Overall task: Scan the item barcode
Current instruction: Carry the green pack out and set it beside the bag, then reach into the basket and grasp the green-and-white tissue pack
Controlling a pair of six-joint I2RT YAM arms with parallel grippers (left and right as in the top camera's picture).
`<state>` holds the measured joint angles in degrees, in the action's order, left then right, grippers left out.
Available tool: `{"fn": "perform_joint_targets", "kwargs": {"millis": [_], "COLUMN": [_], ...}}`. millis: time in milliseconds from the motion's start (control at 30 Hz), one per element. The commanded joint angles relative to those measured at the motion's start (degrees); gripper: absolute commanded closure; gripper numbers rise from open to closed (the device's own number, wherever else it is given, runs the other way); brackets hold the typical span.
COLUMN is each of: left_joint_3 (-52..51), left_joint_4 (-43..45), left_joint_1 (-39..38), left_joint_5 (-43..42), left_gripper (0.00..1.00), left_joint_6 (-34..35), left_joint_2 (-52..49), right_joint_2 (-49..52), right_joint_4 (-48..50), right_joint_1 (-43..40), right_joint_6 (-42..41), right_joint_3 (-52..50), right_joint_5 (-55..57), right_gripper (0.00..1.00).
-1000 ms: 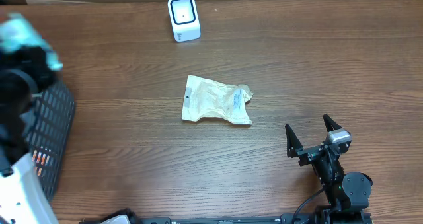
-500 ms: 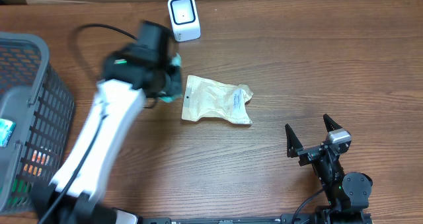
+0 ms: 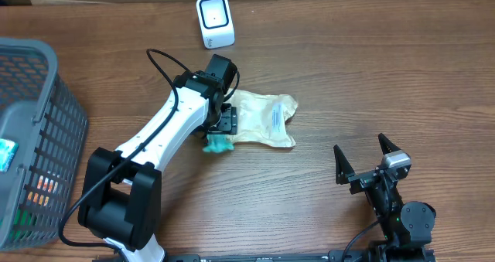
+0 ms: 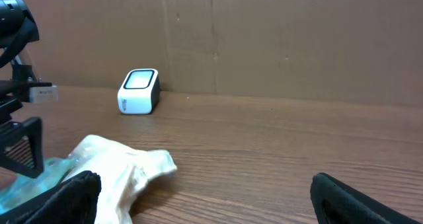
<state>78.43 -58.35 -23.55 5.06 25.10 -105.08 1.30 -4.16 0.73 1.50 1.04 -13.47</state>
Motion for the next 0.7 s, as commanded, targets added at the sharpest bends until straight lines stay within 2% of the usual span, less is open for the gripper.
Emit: {"fn": "perform_joint_targets", "kwargs": {"millis": [0, 167, 333, 400, 500, 667], "left_joint_3": [7.34, 22.25, 32.85, 33.64, 33.57, 32.87], "left_joint_4": [-3.3, -13.07, -21.4, -23.23, -24.9, -21.92], "left_joint_1": [0.61, 4.55, 14.99, 22.12, 36.94, 57.05], "left_joint_5": [1.99, 4.24, 7.61, 7.28, 6.67, 3.69], "left_gripper": [0.0, 0.01, 0.0, 0.0, 0.0, 0.01], "left_joint_6": [0.66, 0.61, 0.66, 0.66, 0.46, -5.44], "left_joint_2": [2.32, 8.94, 16.79, 20.11, 23.69, 22.69], "right_joint_2": [-0.04, -0.04, -0.04, -0.04, -0.04, -0.04], "right_joint_4": [0.17, 0.17, 0.17, 0.17, 0.17, 0.17], "right_joint_1": [-0.37, -0.37, -0.37, -0.37, -0.37, -0.37], "right_joint_6": [-0.22, -0.22, -0.22, -0.22, -0.22, -0.22], "right_joint_3": [-0.39, -0.39, -0.39, -0.39, -0.39, -0.39], "right_joint_5": [0.37, 0.35, 0.37, 0.35, 0.35, 0.35], "right_gripper": [0.0, 0.0, 0.0, 0.0, 0.0, 0.0]}}
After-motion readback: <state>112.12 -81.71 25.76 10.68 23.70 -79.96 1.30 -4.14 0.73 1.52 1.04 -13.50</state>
